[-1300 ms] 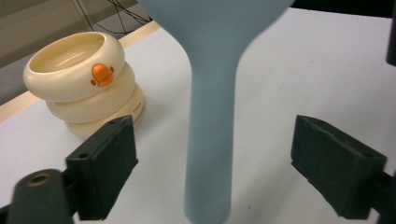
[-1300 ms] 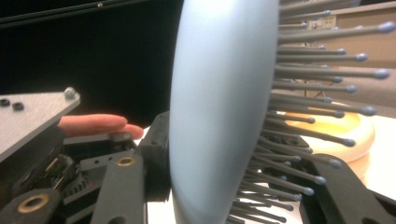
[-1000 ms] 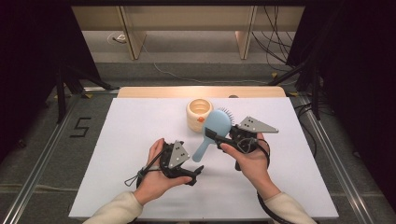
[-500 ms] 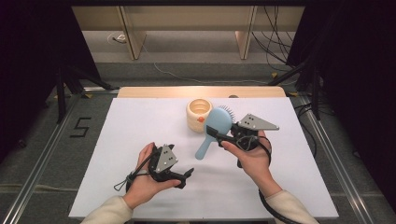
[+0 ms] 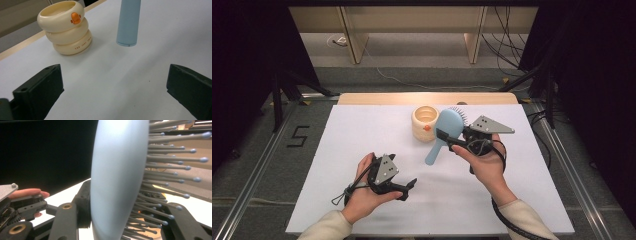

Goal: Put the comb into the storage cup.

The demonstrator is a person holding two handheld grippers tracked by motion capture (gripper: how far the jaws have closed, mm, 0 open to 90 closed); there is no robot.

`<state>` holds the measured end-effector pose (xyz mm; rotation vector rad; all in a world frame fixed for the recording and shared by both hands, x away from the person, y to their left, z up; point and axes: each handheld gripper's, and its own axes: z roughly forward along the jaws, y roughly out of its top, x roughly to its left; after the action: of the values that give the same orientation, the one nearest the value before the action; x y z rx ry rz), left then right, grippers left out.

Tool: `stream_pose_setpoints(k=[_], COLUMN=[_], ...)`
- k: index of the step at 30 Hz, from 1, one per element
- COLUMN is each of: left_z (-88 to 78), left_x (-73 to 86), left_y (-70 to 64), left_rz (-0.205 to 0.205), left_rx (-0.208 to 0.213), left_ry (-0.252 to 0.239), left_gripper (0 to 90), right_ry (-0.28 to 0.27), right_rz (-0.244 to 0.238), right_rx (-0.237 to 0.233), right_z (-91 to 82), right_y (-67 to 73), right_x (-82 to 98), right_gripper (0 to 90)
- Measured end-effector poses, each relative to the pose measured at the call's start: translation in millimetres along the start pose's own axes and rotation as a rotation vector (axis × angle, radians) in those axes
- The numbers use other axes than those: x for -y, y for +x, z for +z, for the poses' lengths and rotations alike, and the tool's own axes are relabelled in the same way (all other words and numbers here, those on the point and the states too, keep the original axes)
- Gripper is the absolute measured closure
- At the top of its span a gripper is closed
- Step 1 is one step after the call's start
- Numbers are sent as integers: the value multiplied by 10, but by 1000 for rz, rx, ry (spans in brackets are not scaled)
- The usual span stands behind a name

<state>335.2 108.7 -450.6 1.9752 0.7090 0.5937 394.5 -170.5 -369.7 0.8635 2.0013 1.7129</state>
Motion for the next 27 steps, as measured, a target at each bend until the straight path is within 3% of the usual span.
stream_pose_setpoints(k=[27], left_z=[24], left_x=[17], left_y=[10], left_rz=[-5], left_rx=[3], left_ry=[2], left_gripper=[20], right_ry=[5], right_rz=[-33], right_rx=[18], right_z=[76], right_y=[-61], right_x=[-121], right_gripper=[513])
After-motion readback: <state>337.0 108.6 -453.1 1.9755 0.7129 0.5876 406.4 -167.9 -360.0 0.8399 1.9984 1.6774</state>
